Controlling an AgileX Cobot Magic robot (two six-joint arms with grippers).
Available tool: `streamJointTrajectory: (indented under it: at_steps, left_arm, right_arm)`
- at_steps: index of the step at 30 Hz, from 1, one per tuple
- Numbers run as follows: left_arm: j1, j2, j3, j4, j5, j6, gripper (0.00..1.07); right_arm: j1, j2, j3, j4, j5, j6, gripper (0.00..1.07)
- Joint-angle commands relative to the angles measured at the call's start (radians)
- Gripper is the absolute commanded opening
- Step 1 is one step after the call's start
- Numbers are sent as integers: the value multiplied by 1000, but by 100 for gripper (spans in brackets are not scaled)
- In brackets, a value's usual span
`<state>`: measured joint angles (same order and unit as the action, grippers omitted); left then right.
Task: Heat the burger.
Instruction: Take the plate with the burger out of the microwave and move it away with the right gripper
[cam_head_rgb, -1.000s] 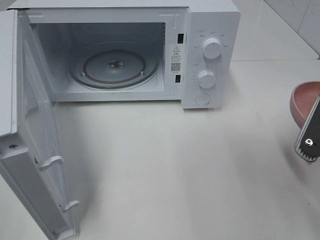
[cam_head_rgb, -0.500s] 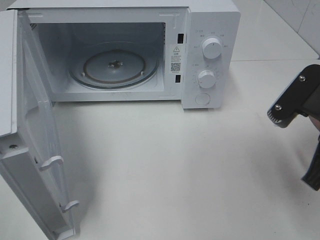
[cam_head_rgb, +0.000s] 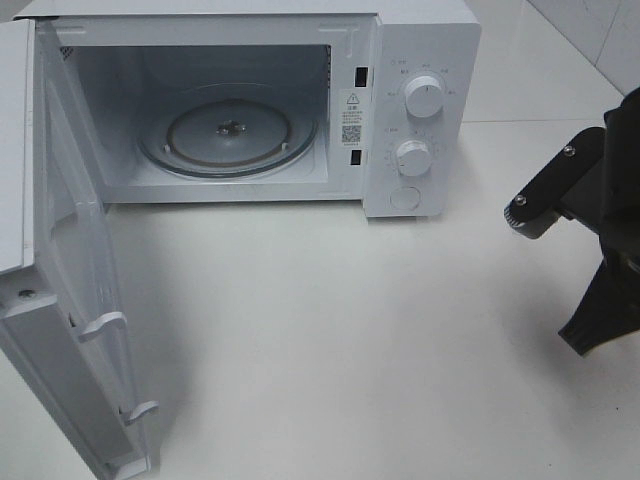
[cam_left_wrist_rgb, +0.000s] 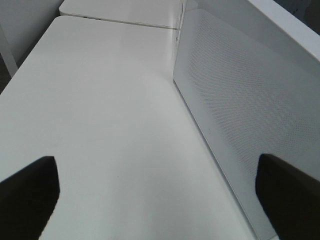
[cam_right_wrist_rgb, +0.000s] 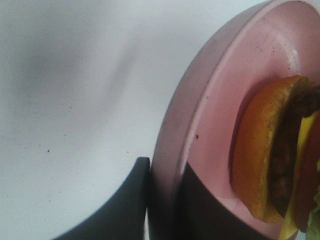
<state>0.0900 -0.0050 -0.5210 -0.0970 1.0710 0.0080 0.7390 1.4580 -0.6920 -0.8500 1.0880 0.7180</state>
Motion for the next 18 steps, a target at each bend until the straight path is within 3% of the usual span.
streamJointTrajectory:
  at_steps: [1,12,18]
  left_arm:
    - [2,-7,3,0,0,-8,100]
    - [2,-7,3,0,0,-8,100]
    - [2,-7,3,0,0,-8,100]
  right_arm:
    - [-10,2,-6,-69,51,57,4]
    - [-145,2,14,-79,-33,85,6]
    - [-170,2,54,-85,-67,109,6]
